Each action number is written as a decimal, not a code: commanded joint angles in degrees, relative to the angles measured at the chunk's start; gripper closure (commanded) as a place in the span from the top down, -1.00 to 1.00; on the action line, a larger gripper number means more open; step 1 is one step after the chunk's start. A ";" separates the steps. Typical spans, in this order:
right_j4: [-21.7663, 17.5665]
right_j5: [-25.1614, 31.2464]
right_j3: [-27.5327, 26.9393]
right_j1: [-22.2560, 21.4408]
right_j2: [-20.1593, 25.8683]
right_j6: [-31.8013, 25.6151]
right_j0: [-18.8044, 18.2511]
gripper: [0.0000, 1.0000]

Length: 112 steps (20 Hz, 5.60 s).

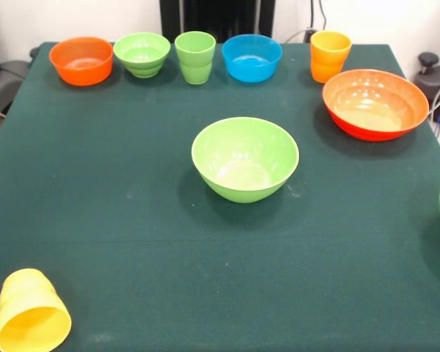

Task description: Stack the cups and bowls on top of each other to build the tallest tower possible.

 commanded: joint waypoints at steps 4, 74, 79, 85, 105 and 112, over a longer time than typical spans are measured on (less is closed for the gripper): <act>-1.25 4.38 8.99 -2.19 5.60 -0.58 4.85 -1.00; 21.02 15.15 -25.75 21.74 -14.17 25.29 11.88 -1.00; 23.51 16.86 -24.64 20.51 -15.65 26.29 13.55 -1.00; 22.38 14.06 -18.11 16.91 -13.41 22.60 16.18 -1.00; 25.79 14.39 -32.00 27.34 -23.58 18.94 9.69 -1.00; 29.02 14.88 -30.67 27.07 -23.23 18.87 11.31 1.00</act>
